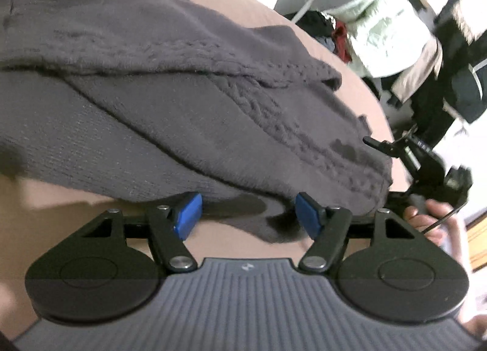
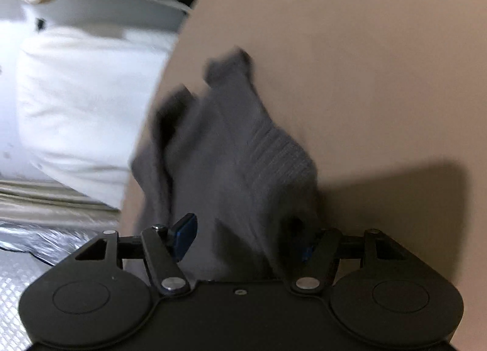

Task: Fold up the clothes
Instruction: 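Grasp the sweater cuff with the right tool and fold it across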

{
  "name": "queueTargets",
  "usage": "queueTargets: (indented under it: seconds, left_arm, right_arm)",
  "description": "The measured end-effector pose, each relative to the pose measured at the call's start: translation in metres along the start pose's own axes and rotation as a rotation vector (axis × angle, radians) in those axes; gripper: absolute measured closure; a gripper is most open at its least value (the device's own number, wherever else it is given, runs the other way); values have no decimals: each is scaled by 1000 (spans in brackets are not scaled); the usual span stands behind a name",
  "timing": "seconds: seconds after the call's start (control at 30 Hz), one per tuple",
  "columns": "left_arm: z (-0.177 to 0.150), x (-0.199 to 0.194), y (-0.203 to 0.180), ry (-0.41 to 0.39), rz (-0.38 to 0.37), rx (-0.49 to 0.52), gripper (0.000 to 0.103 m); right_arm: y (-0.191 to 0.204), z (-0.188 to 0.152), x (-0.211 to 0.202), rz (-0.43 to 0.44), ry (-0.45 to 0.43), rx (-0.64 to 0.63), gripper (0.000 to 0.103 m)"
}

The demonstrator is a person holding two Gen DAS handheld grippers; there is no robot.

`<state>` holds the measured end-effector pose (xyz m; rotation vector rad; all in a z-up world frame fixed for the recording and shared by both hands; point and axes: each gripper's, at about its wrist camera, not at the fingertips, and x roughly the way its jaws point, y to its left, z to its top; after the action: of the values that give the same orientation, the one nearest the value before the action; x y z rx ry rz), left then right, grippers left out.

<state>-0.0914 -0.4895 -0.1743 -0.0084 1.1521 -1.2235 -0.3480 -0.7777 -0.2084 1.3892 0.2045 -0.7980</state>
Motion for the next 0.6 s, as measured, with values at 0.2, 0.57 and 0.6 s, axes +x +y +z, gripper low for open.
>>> queueTargets:
  seconds: [0.2,0.57,0.6]
  left_arm:
    - [3,-8,7,-12,-121,-153,35]
    - [-12,16,-23,89,-29,14,35]
    - [-12,16,-28,85,-40,30,35]
  right_arm:
    - [41,-2,-59,62,-291,-254,92]
    - [-4,16,-27,-108,-164,-93,86]
    - [-1,16,-20,-122,-151,-112,79]
